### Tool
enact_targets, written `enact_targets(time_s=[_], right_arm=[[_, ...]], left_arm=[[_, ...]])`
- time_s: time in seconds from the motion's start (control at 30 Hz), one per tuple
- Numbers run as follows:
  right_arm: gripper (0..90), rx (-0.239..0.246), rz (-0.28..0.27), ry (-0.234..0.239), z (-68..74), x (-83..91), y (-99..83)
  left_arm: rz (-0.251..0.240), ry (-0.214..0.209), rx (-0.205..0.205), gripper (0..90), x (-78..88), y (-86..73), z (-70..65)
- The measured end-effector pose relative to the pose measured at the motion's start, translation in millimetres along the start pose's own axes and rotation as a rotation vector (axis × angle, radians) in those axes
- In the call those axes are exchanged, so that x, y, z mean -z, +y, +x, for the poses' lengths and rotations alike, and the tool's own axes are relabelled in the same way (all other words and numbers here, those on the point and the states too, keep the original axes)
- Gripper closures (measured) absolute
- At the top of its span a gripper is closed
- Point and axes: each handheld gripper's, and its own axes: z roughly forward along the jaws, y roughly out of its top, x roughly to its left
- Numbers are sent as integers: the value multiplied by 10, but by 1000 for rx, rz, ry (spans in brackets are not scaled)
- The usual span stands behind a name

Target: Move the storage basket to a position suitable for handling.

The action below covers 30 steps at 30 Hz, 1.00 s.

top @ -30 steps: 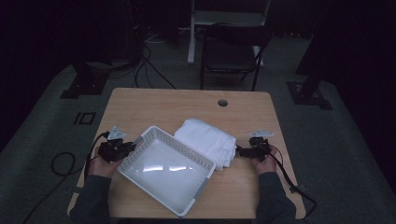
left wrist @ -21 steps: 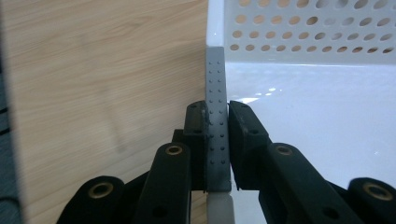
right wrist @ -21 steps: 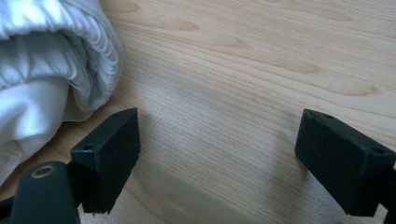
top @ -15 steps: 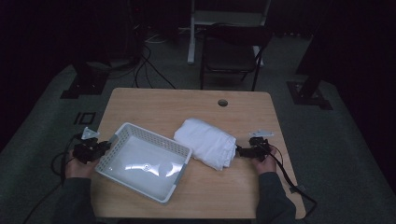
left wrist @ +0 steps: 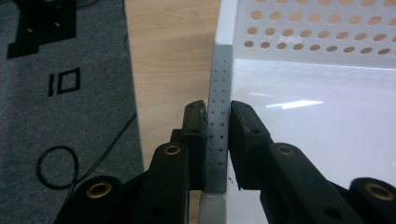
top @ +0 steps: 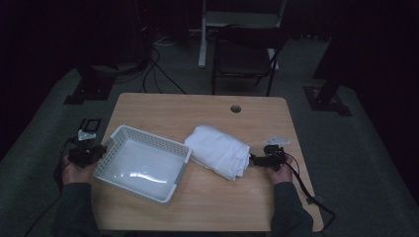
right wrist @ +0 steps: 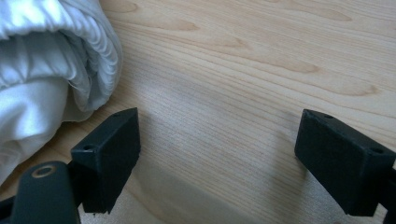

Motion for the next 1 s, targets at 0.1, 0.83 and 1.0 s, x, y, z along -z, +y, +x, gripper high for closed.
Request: enact_targets(time_s=[0.1, 0.83, 1.0], right_arm=[[140, 0, 0, 0, 0, 1, 0], [141, 1, 1, 0, 0, 1, 0], [141, 1, 0, 0, 0, 1, 0]], left_arm=[[-2, 9, 21, 761, -24, 18, 69], [-8, 103, 154, 774, -15, -15, 254], [-13, 119, 181, 775, -47, 22, 244]])
